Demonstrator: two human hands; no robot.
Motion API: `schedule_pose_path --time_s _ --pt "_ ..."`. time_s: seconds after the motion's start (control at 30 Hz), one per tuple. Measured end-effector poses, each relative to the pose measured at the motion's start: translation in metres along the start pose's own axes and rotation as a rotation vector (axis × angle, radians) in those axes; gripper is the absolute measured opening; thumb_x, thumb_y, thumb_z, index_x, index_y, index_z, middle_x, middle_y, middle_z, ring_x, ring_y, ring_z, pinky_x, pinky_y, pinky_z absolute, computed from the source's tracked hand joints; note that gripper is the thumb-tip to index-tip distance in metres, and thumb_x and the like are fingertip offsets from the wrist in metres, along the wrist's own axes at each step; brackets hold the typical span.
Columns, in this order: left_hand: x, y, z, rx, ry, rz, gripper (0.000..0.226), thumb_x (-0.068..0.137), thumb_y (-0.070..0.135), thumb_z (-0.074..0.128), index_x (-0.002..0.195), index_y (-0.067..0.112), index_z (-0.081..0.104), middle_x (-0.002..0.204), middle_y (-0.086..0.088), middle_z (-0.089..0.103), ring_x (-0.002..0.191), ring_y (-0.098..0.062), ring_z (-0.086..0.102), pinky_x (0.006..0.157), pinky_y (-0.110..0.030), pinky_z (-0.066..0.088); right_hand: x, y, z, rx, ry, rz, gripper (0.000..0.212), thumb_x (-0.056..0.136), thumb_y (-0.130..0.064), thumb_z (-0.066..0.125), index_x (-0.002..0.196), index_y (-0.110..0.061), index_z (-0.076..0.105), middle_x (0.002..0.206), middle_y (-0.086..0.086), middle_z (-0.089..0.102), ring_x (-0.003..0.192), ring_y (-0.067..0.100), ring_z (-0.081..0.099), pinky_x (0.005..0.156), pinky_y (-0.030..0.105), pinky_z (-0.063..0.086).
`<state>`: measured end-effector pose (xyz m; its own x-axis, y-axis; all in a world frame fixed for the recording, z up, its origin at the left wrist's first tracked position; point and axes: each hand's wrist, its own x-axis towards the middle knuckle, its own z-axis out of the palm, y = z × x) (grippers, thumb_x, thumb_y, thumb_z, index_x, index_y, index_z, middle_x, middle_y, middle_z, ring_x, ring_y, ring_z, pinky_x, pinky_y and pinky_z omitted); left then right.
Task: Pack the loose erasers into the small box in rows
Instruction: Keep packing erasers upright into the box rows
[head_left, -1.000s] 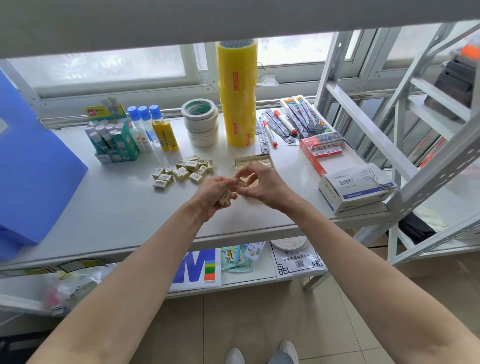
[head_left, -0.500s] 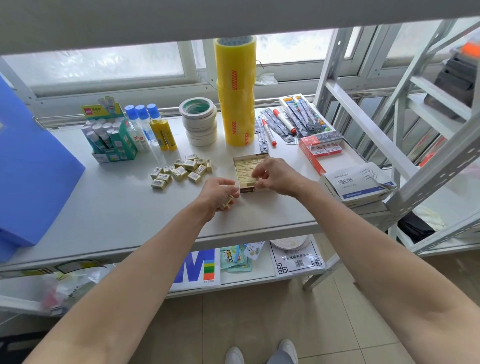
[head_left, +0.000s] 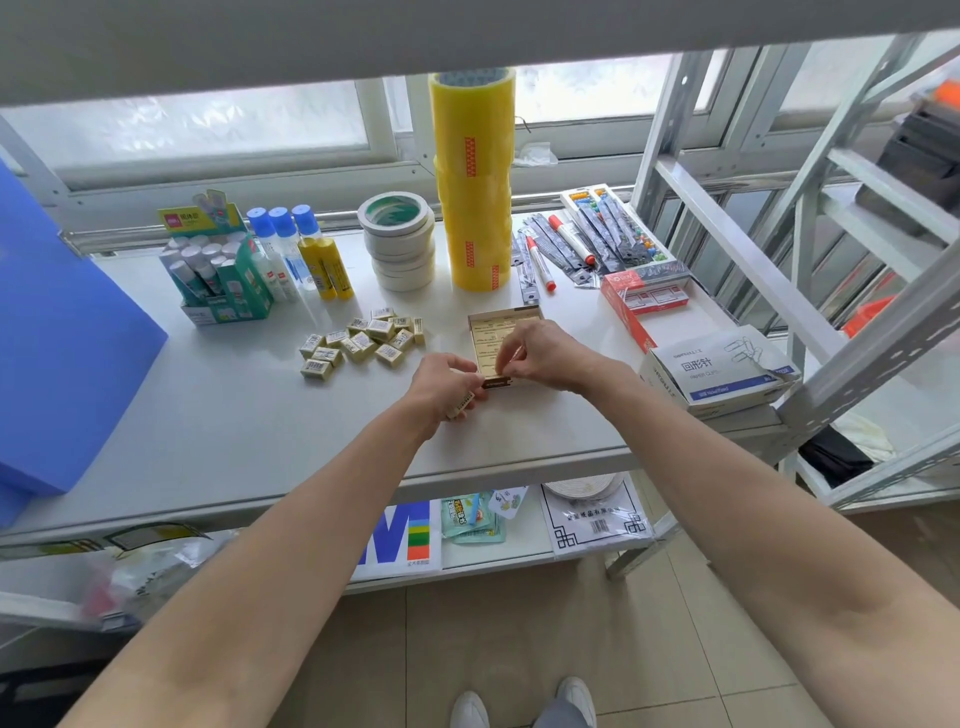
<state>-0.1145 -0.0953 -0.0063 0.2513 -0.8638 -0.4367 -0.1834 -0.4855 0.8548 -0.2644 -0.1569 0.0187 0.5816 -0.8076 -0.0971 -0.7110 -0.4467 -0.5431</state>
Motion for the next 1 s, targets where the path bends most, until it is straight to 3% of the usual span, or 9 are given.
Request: schedule_pose_path --time_s 0.17,0.27,0.33,0.47,0.63,0.7,0.77,0.87,1.0 --pt "0.001 0.003 0.000 0.015 0.000 -0.010 0.022 0.092 0.008 0.062 0.113 0.006 0.058 0.072 -0.009 0.067 0.052 -0.014 0.051 0.036 -0.015 0.036 -0.003 -0.001 0.004 -0.005 0.017 0.004 0.019 0.082 -0.007 0.061 0.089 -0.010 0.079 0.087 0.006 0.069 0.084 0.014 0.059 0.074 0.022 0.045" --pt "-0.001 0.003 0.000 0.023 -0.008 -0.011 0.022 0.092 0.010 0.062 0.113 0.006 0.057 0.072 -0.009 0.067 0.052 -0.014 0.052 0.036 -0.015 0.036 -0.004 -0.002 0.006 0.022 0.014 0.025 0.023 0.077 -0.007 0.058 0.083 -0.010 0.079 0.082 0.011 0.074 0.081 0.022 0.065 0.075 0.034 0.055" --pt "-0.002 0.003 -0.001 0.024 -0.021 0.002 0.022 0.095 0.014 0.059 0.115 0.005 0.057 0.072 -0.009 0.067 0.053 -0.015 0.052 0.037 -0.015 0.037 -0.004 -0.002 0.006 0.025 0.007 0.041 0.024 0.077 -0.010 0.056 0.083 -0.012 0.079 0.082 0.011 0.074 0.079 0.022 0.065 0.073 0.033 0.055" --pt "-0.004 0.005 -0.006 -0.071 -0.028 -0.029 0.035 0.101 0.030 0.049 0.116 0.000 0.059 0.074 -0.010 0.067 0.052 -0.013 0.052 0.038 -0.016 0.037 -0.003 -0.002 0.008 0.048 0.050 0.045 0.024 0.083 -0.013 0.056 0.093 -0.016 0.078 0.096 0.005 0.074 0.087 0.017 0.064 0.083 0.030 0.053" --pt "-0.005 0.002 -0.021 -0.591 -0.051 -0.175 0.056 0.104 0.046 0.031 0.107 -0.003 0.058 0.085 -0.018 0.063 0.058 -0.016 0.053 0.039 -0.018 0.043 -0.003 -0.016 0.014 0.144 0.225 -0.067 0.017 0.088 -0.025 0.063 0.097 -0.017 0.075 0.095 0.001 0.072 0.080 0.011 0.060 0.081 0.035 0.051" --pt "-0.004 0.000 -0.027 -0.720 -0.057 -0.192 0.062 0.104 0.048 0.029 0.100 -0.006 0.059 0.082 -0.018 0.061 0.058 -0.016 0.054 0.041 -0.020 0.047 -0.005 -0.027 0.014 0.200 0.161 -0.155 0.027 0.084 -0.039 0.070 0.104 -0.021 0.073 0.093 -0.005 0.068 0.073 0.000 0.054 0.073 0.027 0.048" --pt "-0.004 0.000 -0.030 -0.735 -0.049 -0.197 0.063 0.104 0.048 0.028 0.108 -0.009 0.056 0.080 -0.016 0.060 0.058 -0.016 0.055 0.043 -0.021 0.049 -0.006 -0.034 0.018 0.164 0.080 -0.187 0.038 0.078 -0.047 0.073 0.110 -0.027 0.069 0.092 -0.012 0.058 0.073 -0.005 0.048 0.071 0.023 0.040" --pt "-0.009 0.004 -0.032 -0.765 -0.099 -0.186 0.063 0.103 0.049 0.030 0.120 -0.009 0.049 0.078 -0.014 0.066 0.061 -0.018 0.063 0.043 -0.023 0.050 -0.005 -0.041 0.026 0.112 0.056 -0.186 0.038 0.076 -0.040 0.077 0.110 -0.026 0.067 0.093 -0.010 0.054 0.073 -0.003 0.047 0.075 0.025 0.041" --pt "-0.012 0.005 -0.033 -0.742 -0.135 -0.175 0.055 0.103 0.045 0.035 0.098 -0.005 0.055 0.061 -0.011 0.068 0.061 -0.019 0.066 0.053 -0.025 0.057 -0.005 -0.041 0.030 0.238 0.076 -0.184 0.025 0.077 -0.025 0.078 0.098 -0.019 0.065 0.091 -0.007 0.062 0.074 0.003 0.054 0.077 0.031 0.053"
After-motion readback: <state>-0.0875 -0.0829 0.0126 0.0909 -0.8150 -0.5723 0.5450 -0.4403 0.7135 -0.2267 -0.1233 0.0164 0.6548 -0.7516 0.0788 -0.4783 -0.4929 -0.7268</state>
